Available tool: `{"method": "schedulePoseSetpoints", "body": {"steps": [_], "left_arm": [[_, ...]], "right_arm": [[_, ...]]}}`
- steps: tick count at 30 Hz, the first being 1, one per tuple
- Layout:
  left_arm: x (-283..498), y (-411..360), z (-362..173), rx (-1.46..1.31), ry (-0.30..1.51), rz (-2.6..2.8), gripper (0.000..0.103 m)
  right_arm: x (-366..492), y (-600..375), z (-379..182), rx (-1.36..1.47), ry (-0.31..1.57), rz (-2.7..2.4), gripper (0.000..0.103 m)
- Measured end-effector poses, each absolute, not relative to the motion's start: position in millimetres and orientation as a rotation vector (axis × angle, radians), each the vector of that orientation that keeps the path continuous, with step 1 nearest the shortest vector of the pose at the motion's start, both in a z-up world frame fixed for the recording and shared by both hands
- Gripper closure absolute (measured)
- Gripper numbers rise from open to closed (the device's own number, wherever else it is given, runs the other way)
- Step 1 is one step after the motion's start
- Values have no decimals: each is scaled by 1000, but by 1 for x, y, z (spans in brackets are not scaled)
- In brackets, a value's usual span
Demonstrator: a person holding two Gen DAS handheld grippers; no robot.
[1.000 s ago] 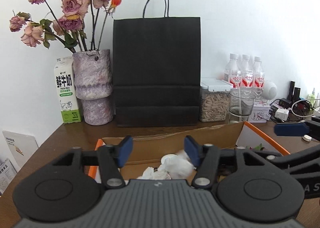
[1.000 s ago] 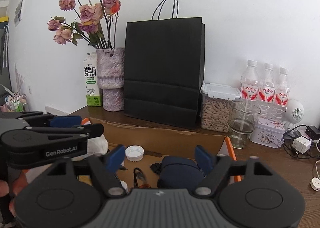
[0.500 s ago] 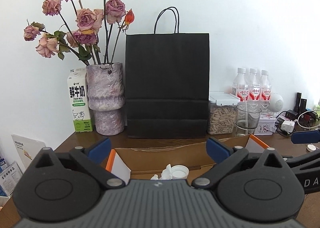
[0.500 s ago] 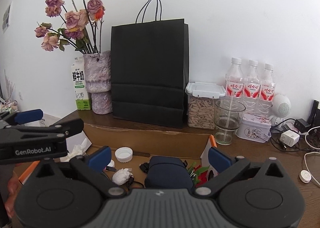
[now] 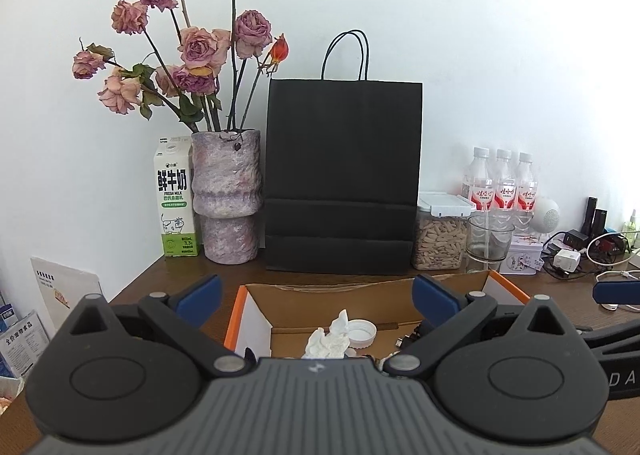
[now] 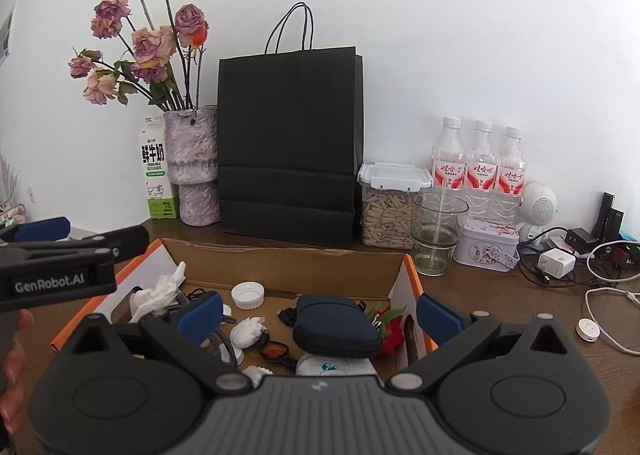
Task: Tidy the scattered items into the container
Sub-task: 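Withdraw both tools from the box toward the purple cloth bag, then grasp the purple cloth bag at its edge with the right tool and lift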
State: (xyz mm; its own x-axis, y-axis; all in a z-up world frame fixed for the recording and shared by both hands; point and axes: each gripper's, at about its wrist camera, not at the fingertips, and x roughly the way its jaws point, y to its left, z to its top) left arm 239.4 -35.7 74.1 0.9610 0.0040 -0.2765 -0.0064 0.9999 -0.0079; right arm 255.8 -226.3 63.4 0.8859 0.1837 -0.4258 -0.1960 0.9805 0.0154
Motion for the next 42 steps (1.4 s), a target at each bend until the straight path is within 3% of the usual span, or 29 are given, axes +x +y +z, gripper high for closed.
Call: {"method": "schedulePoseSetpoints", "body": {"steps": [21, 42], "left_arm": [[140, 12, 44, 8, 371, 45, 0], [108, 31, 24, 2, 436, 86, 0]], "right_arm": [[146, -204, 35, -45, 534, 278, 0], [132, -155, -31, -149, 759, 377, 0]]}}
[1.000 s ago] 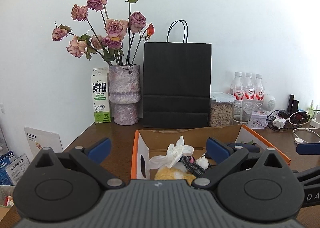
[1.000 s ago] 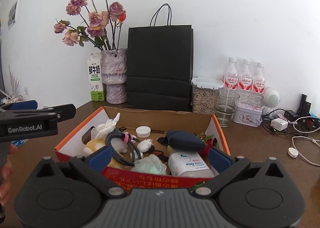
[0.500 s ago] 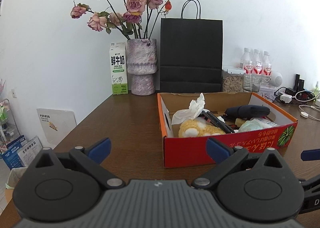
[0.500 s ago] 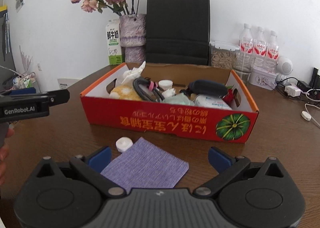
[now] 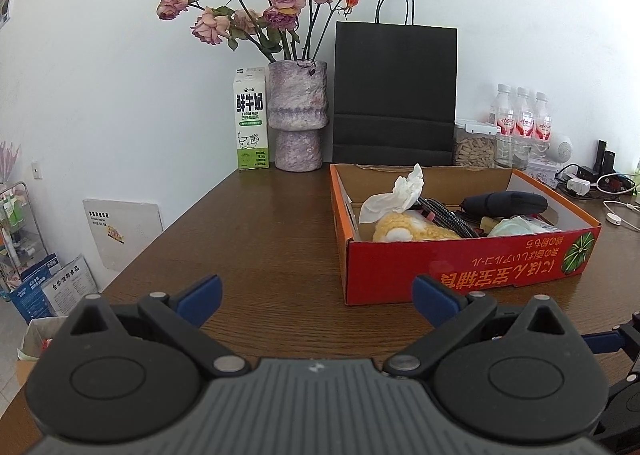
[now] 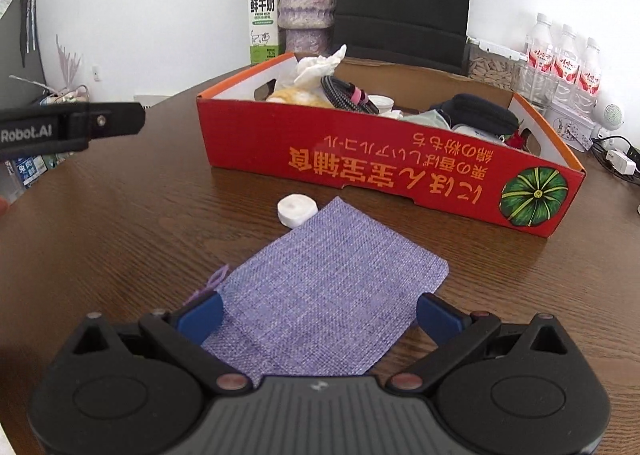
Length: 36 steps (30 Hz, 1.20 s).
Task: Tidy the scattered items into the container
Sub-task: 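Grasp the purple cloth bag at its edge with the right tool and lift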
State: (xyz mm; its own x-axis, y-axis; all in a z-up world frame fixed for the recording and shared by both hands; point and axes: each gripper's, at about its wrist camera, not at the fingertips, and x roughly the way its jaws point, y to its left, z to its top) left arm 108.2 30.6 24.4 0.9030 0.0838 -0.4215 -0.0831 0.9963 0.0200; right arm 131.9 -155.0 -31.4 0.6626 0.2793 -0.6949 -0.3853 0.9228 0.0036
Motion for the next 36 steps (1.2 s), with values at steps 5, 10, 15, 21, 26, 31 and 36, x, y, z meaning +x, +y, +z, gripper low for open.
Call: {"method": "schedulePoseSetpoints", "body": {"steps": [5, 10, 15, 21, 26, 31, 36], "left_arm": [[110, 29, 22, -3, 445, 82, 0], [110, 28, 20, -4, 450, 79, 0], [111, 29, 18, -7, 455, 83, 0], [112, 29, 16, -10, 463, 85, 0], [111, 28, 16, -5, 466, 84, 0], [111, 27, 17, -1, 463, 83, 0], [109, 25, 19, 2, 457, 84, 0]], "right_arm": [[132, -160, -35, -118, 750, 391, 0], [131, -161, -36, -120, 741, 396, 0], [127, -161, -36, -124, 728, 407, 5], [119, -158, -33, -129, 704, 446, 26], [113, -157, -31, -124, 686, 475, 55], [108, -155, -29, -120, 679, 500, 78], [106, -161, -27, -97, 669, 499, 92]]}}
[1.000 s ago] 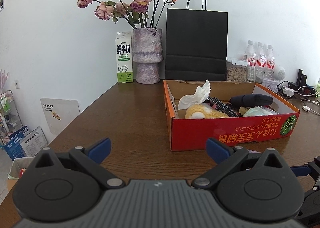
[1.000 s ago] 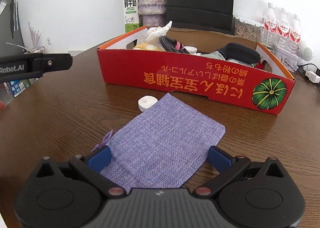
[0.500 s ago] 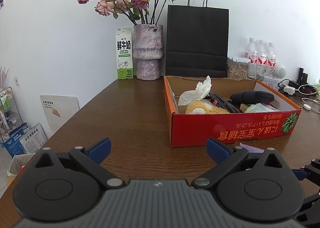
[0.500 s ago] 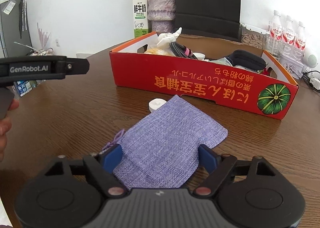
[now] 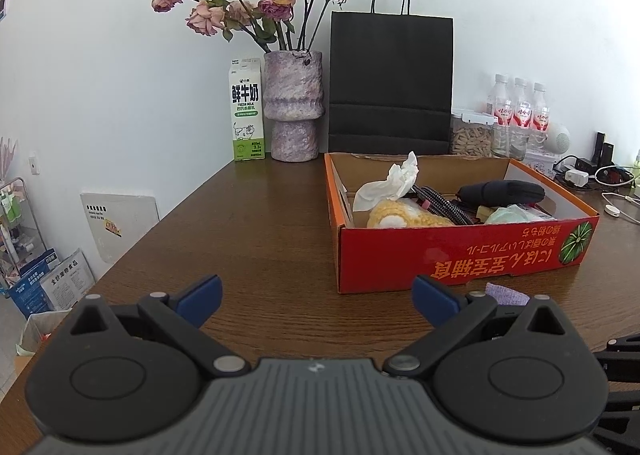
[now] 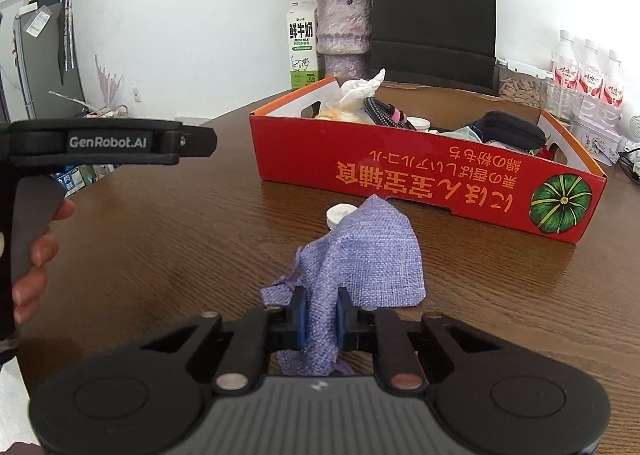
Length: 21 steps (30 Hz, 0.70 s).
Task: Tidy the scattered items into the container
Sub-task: 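Grasp the purple cloth bag at its edge with the right tool and lift, then grasp the small white round item with the left tool while the right tool holds the bag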
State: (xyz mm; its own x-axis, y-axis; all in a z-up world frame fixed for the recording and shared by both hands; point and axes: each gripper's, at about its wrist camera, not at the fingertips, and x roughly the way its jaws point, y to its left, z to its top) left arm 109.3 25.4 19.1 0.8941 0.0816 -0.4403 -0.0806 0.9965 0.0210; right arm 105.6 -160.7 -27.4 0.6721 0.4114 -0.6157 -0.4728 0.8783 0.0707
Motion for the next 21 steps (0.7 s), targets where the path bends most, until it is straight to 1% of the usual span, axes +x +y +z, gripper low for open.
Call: {"method": "schedulePoseSetpoints", "body": {"steps": [3, 11, 21], "left_arm": [[110, 23, 21, 2, 454, 80, 0], [116, 1, 22, 13, 460, 30, 0], [145, -37, 9, 15, 534, -16, 0]], "right_arm": [[106, -171, -24, -62, 645, 465, 93], [110, -207, -10, 5, 566, 347, 93], [128, -240, 15, 13, 458, 256, 93]]}}
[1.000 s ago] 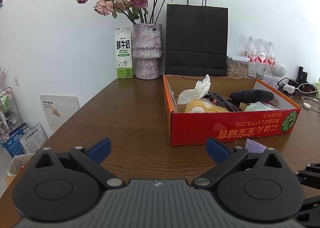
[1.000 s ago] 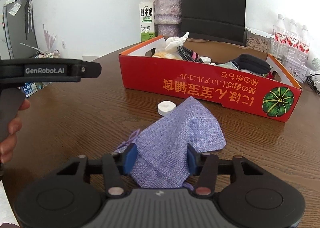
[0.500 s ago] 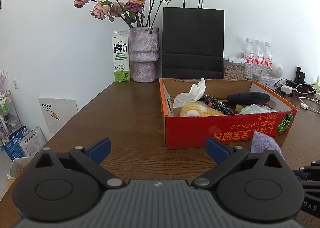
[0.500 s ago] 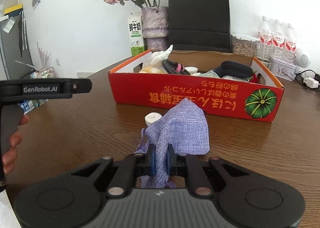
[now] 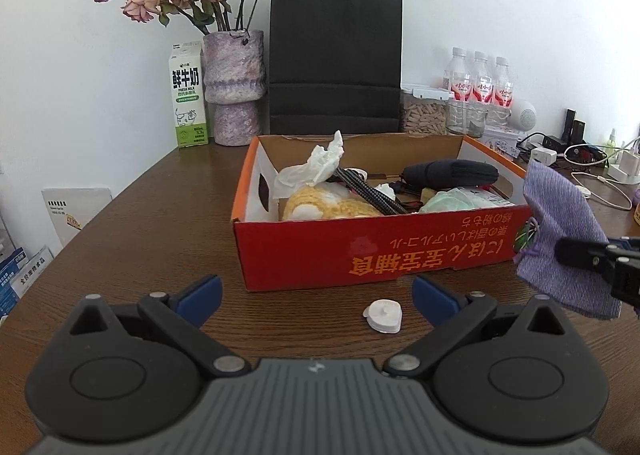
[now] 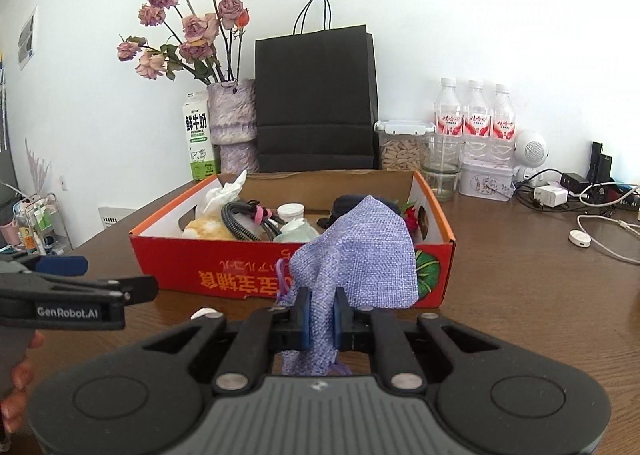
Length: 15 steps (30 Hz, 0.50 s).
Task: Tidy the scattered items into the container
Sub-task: 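Grasp the small white round item with the left tool while the right tool holds the bag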
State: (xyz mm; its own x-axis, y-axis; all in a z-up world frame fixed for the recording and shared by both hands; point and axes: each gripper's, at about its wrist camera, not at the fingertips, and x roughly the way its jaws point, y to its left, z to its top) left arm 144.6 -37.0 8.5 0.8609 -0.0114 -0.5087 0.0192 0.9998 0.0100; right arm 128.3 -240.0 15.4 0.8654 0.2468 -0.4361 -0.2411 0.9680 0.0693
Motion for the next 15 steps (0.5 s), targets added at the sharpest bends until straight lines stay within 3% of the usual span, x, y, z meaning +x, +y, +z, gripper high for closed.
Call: {"method": "schedulePoseSetpoints", "body": {"steps": [6, 10, 13, 15], "left_arm": [[164, -61, -6, 50, 577, -29, 1], [179, -71, -20, 50, 632, -39, 16], [188, -71, -30, 31, 679, -52, 40], [189, -70, -33, 24, 681, -48, 43]], "right_arm": [[143, -246, 15, 9, 439, 271, 93], [151, -248, 3, 24, 450, 296, 93], [156, -251, -5, 41, 474, 301, 93], [157, -253, -8, 48, 481, 297, 94]]}}
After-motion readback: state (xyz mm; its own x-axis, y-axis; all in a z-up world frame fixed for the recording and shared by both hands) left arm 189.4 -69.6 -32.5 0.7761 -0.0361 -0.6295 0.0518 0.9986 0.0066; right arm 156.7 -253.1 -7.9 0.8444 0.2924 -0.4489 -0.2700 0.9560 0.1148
